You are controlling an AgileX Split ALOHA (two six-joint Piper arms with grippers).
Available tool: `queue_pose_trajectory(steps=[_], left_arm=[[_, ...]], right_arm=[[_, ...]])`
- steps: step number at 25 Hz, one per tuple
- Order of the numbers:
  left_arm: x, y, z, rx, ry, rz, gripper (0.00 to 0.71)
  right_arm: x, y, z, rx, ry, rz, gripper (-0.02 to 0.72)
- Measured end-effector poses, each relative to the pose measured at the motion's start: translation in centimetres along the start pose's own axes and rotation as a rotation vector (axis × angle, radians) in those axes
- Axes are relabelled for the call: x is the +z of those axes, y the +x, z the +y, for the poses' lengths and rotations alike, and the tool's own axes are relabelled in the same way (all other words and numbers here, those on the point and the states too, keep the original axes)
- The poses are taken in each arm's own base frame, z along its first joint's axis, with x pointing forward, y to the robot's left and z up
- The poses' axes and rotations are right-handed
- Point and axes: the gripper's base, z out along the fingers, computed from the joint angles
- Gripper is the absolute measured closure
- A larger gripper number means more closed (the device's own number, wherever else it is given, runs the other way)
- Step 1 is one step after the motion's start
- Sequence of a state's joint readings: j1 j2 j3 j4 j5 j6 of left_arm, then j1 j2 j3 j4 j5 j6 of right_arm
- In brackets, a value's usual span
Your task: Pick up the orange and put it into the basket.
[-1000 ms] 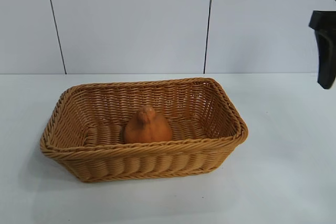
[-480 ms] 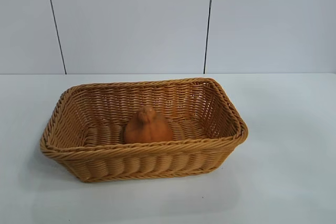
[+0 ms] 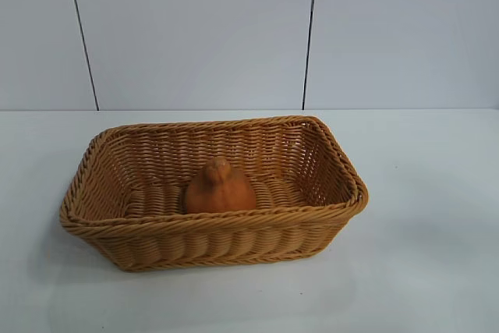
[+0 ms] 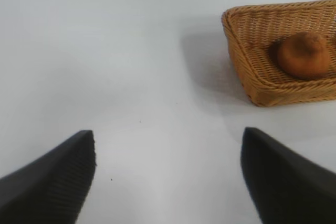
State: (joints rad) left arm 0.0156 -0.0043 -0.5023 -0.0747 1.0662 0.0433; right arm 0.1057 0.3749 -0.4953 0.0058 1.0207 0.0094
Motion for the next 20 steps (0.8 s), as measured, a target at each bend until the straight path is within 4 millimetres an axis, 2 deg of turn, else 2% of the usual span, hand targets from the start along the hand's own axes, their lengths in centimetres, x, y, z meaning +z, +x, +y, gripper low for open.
queue_pose_trajectory(steps=[12, 20], left_arm=[[0.0, 0.0, 0.0, 0.000, 0.000, 0.000, 0.161], [0.0, 0.0, 0.0, 0.000, 0.000, 0.000, 0.161]], right_arm=[[-2.0, 1.1, -0.1, 0.017, 0.017, -0.145, 0.094], [-4.6, 3.6, 0.0, 0.023, 0.027, -0.369, 0.094]])
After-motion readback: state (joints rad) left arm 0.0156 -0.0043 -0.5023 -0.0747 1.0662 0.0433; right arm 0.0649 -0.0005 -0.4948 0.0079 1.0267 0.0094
